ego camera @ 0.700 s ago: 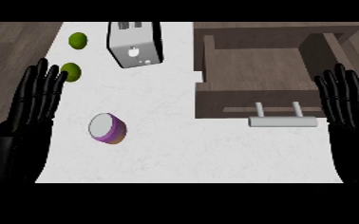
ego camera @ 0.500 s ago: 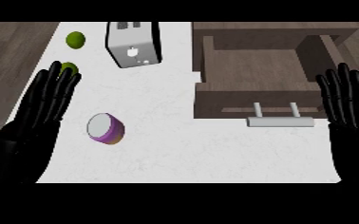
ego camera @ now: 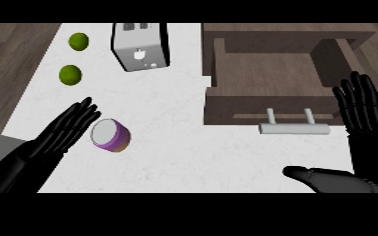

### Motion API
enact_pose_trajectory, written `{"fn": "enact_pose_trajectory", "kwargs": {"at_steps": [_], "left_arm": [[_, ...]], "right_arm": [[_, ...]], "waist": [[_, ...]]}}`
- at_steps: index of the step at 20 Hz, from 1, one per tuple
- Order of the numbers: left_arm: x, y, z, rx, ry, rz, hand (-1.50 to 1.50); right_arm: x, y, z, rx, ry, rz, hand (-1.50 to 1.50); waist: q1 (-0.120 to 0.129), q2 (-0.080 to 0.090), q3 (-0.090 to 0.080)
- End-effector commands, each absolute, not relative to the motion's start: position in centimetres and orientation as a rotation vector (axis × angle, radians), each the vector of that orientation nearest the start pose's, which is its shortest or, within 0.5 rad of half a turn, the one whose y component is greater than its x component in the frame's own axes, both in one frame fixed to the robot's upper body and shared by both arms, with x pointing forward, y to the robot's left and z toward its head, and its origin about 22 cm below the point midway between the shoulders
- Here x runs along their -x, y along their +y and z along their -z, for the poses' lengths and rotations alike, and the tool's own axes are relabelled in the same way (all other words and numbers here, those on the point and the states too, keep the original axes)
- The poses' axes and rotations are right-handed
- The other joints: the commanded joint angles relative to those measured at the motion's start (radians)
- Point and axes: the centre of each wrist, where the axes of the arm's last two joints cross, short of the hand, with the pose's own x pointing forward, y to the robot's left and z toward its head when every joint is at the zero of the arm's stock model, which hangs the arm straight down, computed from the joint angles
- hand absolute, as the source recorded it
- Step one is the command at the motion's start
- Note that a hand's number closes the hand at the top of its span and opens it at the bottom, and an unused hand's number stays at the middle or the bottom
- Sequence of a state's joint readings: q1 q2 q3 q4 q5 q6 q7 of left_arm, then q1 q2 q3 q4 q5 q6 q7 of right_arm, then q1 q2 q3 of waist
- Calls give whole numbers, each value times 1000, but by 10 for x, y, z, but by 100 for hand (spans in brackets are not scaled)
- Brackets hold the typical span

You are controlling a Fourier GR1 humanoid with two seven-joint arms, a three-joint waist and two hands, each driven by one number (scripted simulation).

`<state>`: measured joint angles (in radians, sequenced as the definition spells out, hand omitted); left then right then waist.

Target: Pick up the can, place it into the drawer and close the drawer

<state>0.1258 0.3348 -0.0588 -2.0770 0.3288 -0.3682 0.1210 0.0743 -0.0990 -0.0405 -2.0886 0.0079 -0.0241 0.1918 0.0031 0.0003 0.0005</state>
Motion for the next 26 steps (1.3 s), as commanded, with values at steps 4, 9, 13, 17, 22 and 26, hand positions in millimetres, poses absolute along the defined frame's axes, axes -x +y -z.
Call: {"fn": "enact_pose_trajectory", "kwargs": {"at_steps": [4, 9, 13, 17, 22, 26], "left_arm": [[-178, 314, -133, 372, -1703, 520, -150], [-185, 314, -139, 372, -1695, 442, -150], [-190, 306, -118, 350, -1656, 407, -150], [-202, 325, -104, 328, -1644, 419, -150], [-215, 303, -80, 326, -1644, 413, -150], [-213, 306, -92, 314, -1631, 411, -150]], "right_arm": [[-178, -276, -93, 163, -1792, 0, -150], [-175, -281, -94, 176, -1781, -11, -150], [-181, -280, -80, 160, -1784, 0, -150], [-168, -287, -79, 177, -1774, -10, -150], [-166, -301, -69, 168, -1786, -8, -150], [-175, -296, -82, 165, -1776, -8, -150]], "waist": [[-2, -2, 0], [-4, -1, 0], [-4, -1, 0], [-6, -1, -1], [-8, 0, -1], [-4, -1, 0]]}}
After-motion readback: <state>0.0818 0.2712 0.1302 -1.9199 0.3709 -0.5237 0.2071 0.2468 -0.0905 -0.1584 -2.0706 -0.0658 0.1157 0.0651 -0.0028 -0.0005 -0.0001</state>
